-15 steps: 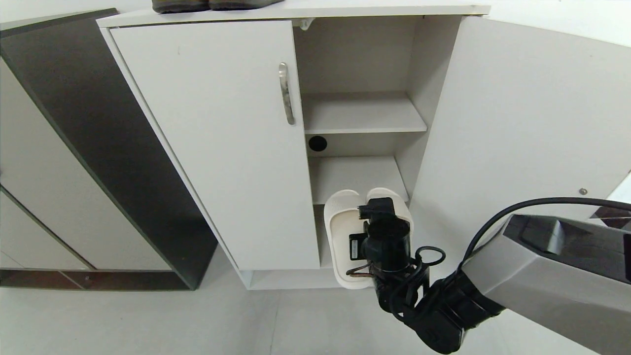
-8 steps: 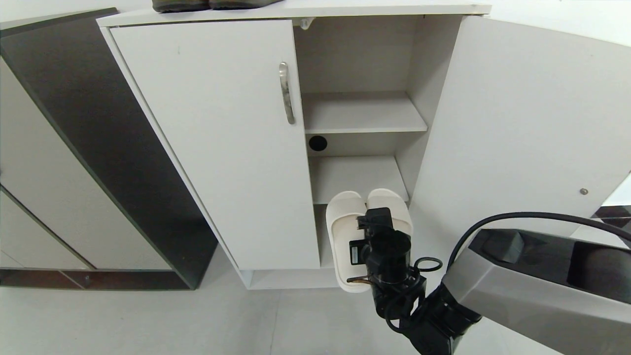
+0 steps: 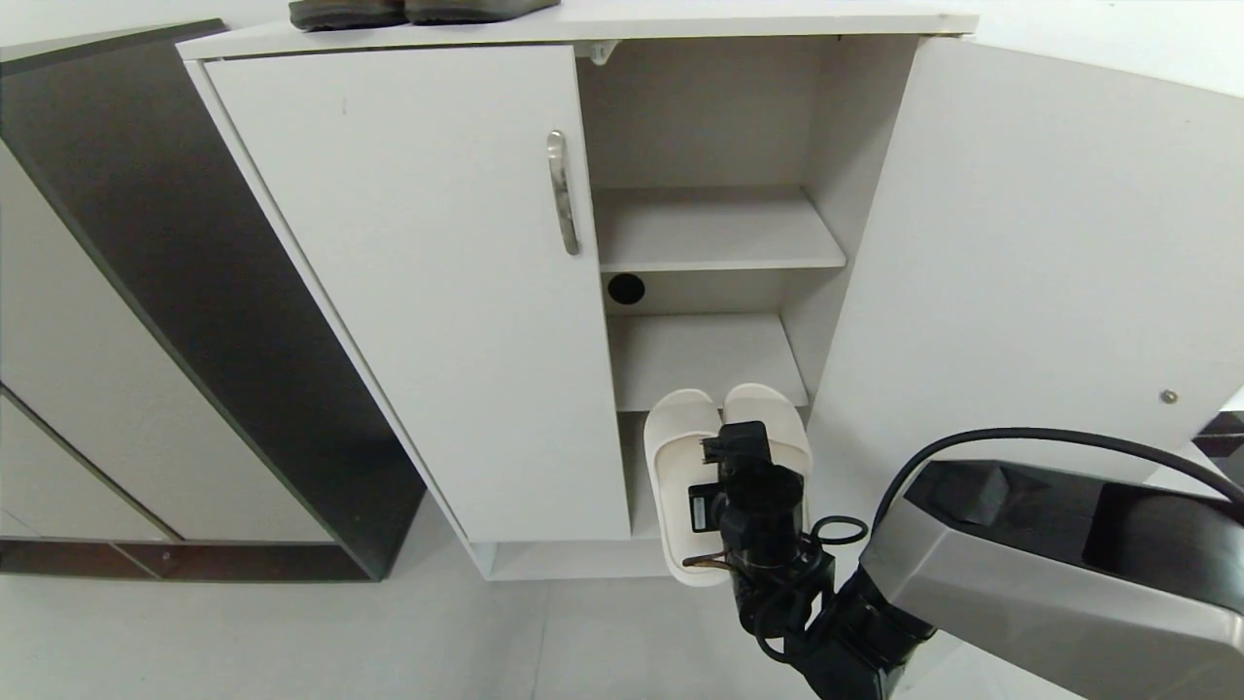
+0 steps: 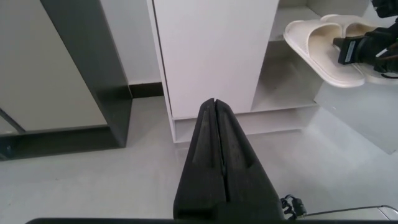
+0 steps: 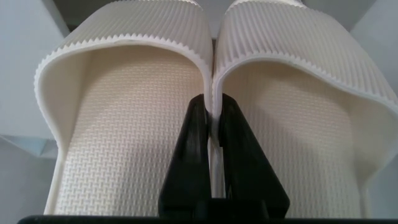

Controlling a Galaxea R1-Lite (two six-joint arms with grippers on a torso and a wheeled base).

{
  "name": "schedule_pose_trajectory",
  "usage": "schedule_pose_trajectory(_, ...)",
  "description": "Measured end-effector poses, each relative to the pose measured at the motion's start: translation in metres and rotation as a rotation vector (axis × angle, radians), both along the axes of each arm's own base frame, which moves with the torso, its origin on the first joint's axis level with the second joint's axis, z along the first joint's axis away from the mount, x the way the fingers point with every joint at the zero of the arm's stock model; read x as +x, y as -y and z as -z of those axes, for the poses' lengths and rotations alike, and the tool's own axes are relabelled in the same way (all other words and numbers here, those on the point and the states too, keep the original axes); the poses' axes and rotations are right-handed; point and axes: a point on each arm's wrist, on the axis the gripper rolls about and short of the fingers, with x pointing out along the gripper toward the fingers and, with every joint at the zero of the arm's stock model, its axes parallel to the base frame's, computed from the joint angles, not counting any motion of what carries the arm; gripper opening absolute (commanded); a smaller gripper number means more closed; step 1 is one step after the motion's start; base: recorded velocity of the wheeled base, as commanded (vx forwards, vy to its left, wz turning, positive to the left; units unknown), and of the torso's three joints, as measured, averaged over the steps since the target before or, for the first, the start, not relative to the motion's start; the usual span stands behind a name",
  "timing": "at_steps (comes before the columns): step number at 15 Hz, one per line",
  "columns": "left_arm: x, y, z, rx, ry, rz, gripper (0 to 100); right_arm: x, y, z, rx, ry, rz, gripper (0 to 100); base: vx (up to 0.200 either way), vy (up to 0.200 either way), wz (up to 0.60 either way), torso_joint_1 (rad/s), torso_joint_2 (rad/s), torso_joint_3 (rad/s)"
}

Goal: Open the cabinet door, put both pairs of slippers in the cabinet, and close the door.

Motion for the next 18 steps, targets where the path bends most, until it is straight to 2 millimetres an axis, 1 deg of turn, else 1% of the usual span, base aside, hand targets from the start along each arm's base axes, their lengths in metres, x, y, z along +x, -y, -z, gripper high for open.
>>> schedule_pose_trajectory(6,0.0,0.0,0.0,0.001,0.0,0.0,0,0.002,-0.002,-0.003,0.012,0.01,0.0,0,0.2,0.0,0.0,0.002,0.0,0.002)
schedule_pose_trajectory(9,0.0,0.0,0.0,-0.002,-0.001,-0.001,0,0.003,-0.003,-0.003,0.024,0.011,-0.002,0,0.0,0.0,0.0,0.0,0.0,0.0)
schedule_pose_trajectory(11,0.0,0.0,0.0,-0.003,-0.001,-0.001,0,0.008,-0.004,-0.003,0.028,0.014,-0.002,0,0.0,0.0,0.0,0.0,0.0,0.0)
schedule_pose_trajectory(15,0.0,0.0,0.0,-0.001,-0.001,-0.001,0,0.039,-0.006,-0.002,0.035,0.021,0.027,0,0.0,0.0,0.0,0.0,0.0,0.0)
schedule_pose_trajectory(18,0.0,0.0,0.0,0.0,0.0,-0.001,0,0.066,-0.001,-0.01,0.044,0.032,0.025,0,0.0,0.0,0.0,0.0,0.0,0.0)
